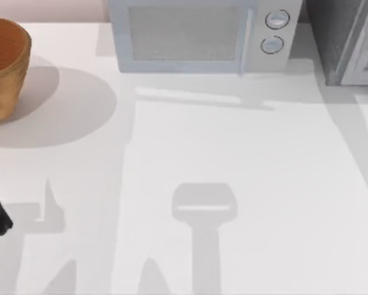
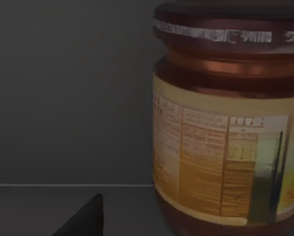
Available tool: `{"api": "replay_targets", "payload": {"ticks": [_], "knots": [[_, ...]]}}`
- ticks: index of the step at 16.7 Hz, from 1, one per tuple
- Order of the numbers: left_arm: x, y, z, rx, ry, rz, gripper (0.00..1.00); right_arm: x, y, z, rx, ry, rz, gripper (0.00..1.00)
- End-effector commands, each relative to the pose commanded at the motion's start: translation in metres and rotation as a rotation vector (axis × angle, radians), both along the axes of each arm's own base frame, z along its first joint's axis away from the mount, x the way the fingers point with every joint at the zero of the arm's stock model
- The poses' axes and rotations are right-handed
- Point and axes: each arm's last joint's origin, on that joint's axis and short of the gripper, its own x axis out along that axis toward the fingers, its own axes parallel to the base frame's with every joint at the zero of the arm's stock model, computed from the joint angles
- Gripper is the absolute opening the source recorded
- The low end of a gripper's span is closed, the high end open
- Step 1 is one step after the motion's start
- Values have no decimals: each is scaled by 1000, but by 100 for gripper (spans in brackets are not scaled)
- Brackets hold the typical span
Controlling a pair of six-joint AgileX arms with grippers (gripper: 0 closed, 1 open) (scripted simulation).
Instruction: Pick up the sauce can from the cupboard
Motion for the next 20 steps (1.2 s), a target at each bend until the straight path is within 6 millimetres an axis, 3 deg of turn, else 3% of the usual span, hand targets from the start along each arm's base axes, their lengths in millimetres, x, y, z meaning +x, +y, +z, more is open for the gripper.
{"api": "replay_targets", "payload": {"ticks": [4,10,20], "knots": [[0,0,0,0,0,0,100,33,-5,-6,-1,0,-9,100],[0,0,0,0,0,0,100,37,-4,-6,-2,3,-7,100],[0,0,0,0,0,0,100,91,-6,-5,-1,-1,-10,100]]}}
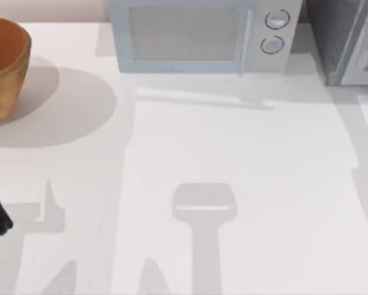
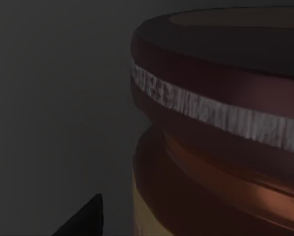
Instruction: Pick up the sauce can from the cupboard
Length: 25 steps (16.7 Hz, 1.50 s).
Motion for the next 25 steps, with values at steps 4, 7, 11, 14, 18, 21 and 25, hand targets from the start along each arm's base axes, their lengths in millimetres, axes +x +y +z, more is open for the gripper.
{"api": "replay_targets", "payload": {"ticks": [4,7,11,14,18,21,25], "knots": [[0,0,0,0,0,0,100,3,0,-1,0,0,0,100],[0,0,0,0,0,0,100,3,0,-1,0,0,0,85],[0,0,0,0,0,0,100,3,0,-1,0,0,0,55],[0,0,0,0,0,0,100,3,0,-1,0,0,0,32],[0,0,0,0,0,0,100,3,0,-1,0,0,0,2],[0,0,0,0,0,0,100,3,0,-1,0,0,0,0],[0,0,0,0,0,0,100,3,0,-1,0,0,0,0]]}}
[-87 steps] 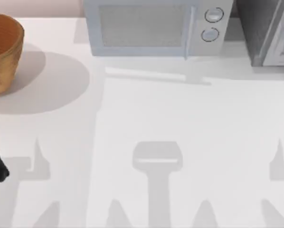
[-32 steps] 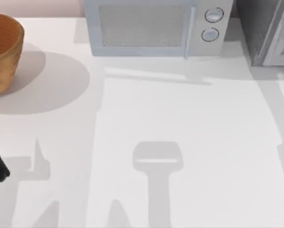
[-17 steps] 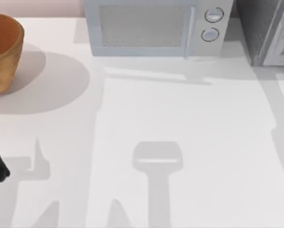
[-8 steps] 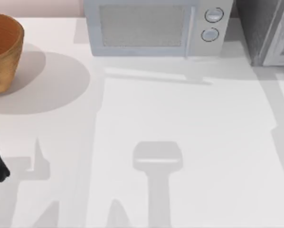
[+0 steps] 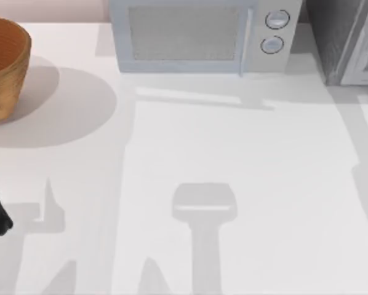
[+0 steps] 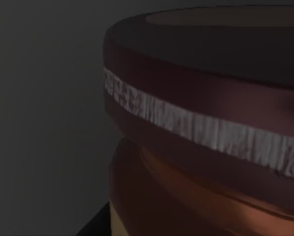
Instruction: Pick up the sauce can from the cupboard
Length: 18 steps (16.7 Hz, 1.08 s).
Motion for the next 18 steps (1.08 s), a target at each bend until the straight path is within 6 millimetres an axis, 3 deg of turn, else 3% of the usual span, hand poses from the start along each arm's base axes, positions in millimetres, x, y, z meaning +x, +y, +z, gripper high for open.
{"api": "replay_targets", "payload": {"ticks": [3,5,8,14,16,18], "knots": [[0,0,0,0,0,0,100,-1,1,1,2,0,3,0],[0,0,0,0,0,0,100,-13,2,7,1,3,1,0],[0,0,0,0,0,0,100,-54,5,27,0,2,2,0],[0,0,0,0,0,0,100,-164,3,60,3,-10,3,0],[0,0,0,0,0,0,100,-178,3,60,2,-2,3,0],[0,0,0,0,0,0,100,-180,3,60,2,0,3,0]]}}
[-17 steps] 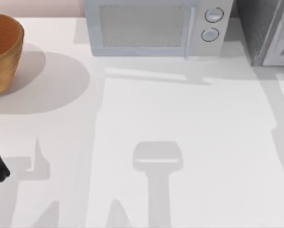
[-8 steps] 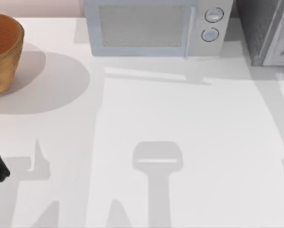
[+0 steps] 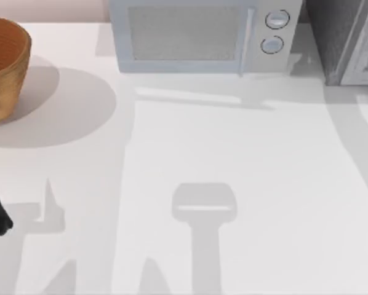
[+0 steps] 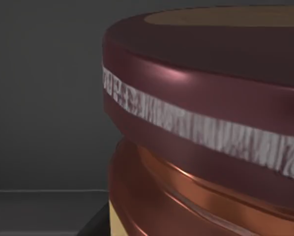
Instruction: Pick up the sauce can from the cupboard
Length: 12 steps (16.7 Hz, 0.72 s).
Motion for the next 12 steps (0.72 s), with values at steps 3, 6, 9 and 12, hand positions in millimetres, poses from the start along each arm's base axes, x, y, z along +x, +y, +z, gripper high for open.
{"api": "replay_targets", "payload": {"ticks": [3,6,9,12], "knots": [[0,0,0,0,0,0,100,-1,-1,2,3,-7,-3,0],[0,0,0,0,0,0,100,-17,-6,5,16,-64,-3,0],[0,0,0,0,0,0,100,-56,-14,7,31,-165,-2,0],[0,0,0,0,0,0,100,-107,-24,-4,36,-256,-1,0]]}}
